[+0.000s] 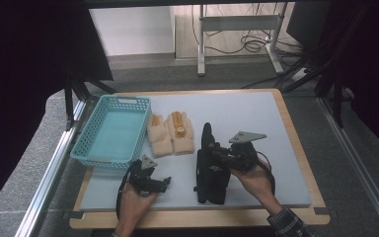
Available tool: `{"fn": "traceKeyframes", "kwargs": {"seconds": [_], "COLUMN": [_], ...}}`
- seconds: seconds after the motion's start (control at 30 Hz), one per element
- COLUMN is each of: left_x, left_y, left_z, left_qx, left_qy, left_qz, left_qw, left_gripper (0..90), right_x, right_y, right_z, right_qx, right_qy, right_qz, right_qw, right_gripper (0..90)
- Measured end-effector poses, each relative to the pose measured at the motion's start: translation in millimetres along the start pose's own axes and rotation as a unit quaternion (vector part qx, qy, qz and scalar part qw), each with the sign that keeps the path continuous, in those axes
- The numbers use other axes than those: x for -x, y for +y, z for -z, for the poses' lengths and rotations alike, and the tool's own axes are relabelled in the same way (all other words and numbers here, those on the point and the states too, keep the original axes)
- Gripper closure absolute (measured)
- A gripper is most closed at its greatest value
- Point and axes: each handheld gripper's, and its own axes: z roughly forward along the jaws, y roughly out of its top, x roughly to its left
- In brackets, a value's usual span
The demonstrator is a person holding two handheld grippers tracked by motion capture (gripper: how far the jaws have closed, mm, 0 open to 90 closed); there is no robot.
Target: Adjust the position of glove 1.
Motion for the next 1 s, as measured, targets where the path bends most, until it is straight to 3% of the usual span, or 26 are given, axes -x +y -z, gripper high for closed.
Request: {"fn": "traceKeyframes", "kwargs": {"seconds": [0.2,0.37,0.5,0.67,0.77,0.9,1.0], "left_x": [0.0,-0.2,-0.2,0.1,-0.4,-0.2,-0.3], "left_y": [-0.1,0.0,0.1,0.0,0.1,0.1,0.0], "left_z": [-0.1,0.2,0.2,0.0,0.2,0.2,0.3], "left_qx": [0.001,-0.001,-0.002,0.0,-0.002,-0.002,-0.002], "left_qy": [0.0,0.0,0.0,0.0,0.0,0.0,0.0], "left_qz": [0.0,-0.002,-0.002,0.001,-0.003,-0.002,-0.002], "left_qw": [1.0,1.0,1.0,1.0,1.0,1.0,1.0], "left_gripper": [3.2,3.2,3.2,3.2,3.2,3.2,3.2], "right_x": [-14.0,-21.3,-20.5,-2.6,15.0,39.3,48.8], "right_y": [-20.6,-41.0,-45.2,-30.3,-19.4,-12.7,-17.2], "right_z": [-14.6,-20.8,-15.8,-12.0,-25.8,-56.8,-73.5], "right_qx": [-0.004,-0.024,-0.03,-0.009,-0.013,-0.043,-0.067], "right_qy": [-0.009,-0.007,0.001,-0.024,-0.036,0.009,0.026], "right_qz": [-0.003,-0.013,-0.018,-0.012,-0.019,-0.064,-0.086], "right_qw": [0.9999,0.9996,0.9994,0.9996,0.9991,0.997,0.9937], "right_gripper": [69.8,54.2,47.8,49.6,50.9,51.1,73.5]}}
